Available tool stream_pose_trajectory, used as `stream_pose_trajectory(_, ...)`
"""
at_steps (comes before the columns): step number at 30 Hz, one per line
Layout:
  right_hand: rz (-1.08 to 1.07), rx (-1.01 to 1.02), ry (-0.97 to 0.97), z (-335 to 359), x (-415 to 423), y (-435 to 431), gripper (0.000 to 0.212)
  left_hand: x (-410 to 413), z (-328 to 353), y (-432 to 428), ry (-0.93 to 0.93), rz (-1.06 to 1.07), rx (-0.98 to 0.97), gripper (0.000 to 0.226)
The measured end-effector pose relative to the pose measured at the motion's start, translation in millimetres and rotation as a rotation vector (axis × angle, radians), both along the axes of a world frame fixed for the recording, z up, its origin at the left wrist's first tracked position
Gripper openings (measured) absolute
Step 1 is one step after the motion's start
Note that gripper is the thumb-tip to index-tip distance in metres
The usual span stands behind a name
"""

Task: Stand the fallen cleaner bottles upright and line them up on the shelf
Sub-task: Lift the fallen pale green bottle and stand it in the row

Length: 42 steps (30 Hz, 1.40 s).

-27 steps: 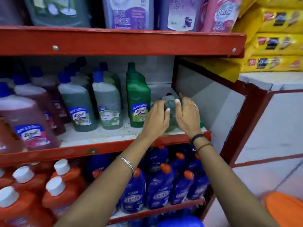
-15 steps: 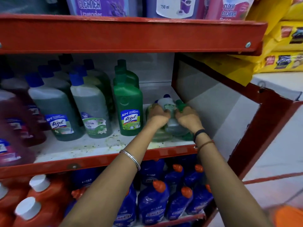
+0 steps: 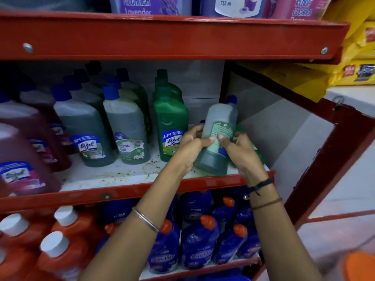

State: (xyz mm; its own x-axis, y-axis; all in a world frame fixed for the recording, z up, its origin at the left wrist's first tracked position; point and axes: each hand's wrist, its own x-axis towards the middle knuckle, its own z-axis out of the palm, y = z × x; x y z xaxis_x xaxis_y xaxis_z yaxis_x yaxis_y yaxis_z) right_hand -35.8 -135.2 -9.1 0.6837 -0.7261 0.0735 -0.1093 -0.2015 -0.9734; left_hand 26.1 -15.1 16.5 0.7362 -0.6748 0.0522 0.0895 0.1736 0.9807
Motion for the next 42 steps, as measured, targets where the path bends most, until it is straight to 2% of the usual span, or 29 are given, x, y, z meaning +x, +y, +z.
stream_pose_trajectory(4,0.099,0.057,-0.153,7.5,-16.7,40.0,0.052,-2.5,-22.1,41.2,-0.007,-0.009,-0.157,0.049)
stream_pose_trajectory(6,0.121,0.017,-0.203,10.6,-22.5,67.5,0.048,-3.9,-29.0,68.8,-0.014,-0.006,-0.212,0.057)
stream_pose_trajectory(13,0.131,-0.211,-0.213,18.5,-1.7,160.7,0.068,5.7,-28.2,158.6,-0.206,0.161,-0.172,0.054)
stream_pose_trajectory(17,0.181,-0.272,-0.227,16.0,26.4,204.3,0.068,24.7,-25.6,201.0,-0.339,0.273,-0.093,0.055)
stream_pose_trajectory(21,0.199,-0.337,-0.218,14.0,57.2,238.9,0.064,46.1,-31.0,231.9,-0.361,0.4,-0.06,0.058)
stream_pose_trajectory(24,0.224,-0.386,-0.204,11.8,77.9,254.9,0.069,60.8,-36.0,246.4,-0.348,0.465,-0.063,0.06)
stream_pose_trajectory(31,0.265,-0.301,-0.23,-10.6,97.2,267.9,0.069,80.3,-53.9,258.5,-0.377,0.548,0.04,0.067)
stream_pose_trajectory(36,0.208,-0.222,-0.261,-19.6,98.7,272.7,0.066,78.6,-59.7,257.2,-0.392,0.58,0.181,0.054)
stream_pose_trajectory(39,0.093,-0.265,-0.253,-28.3,91.2,279.7,0.061,64.8,-63.7,257.7,-0.398,0.613,0.151,0.048)
stream_pose_trajectory(42,0.09,-0.221,-0.278,-28.1,89.3,277.7,0.049,58.9,-65.6,256.9,-0.382,0.643,0.102,0.048)
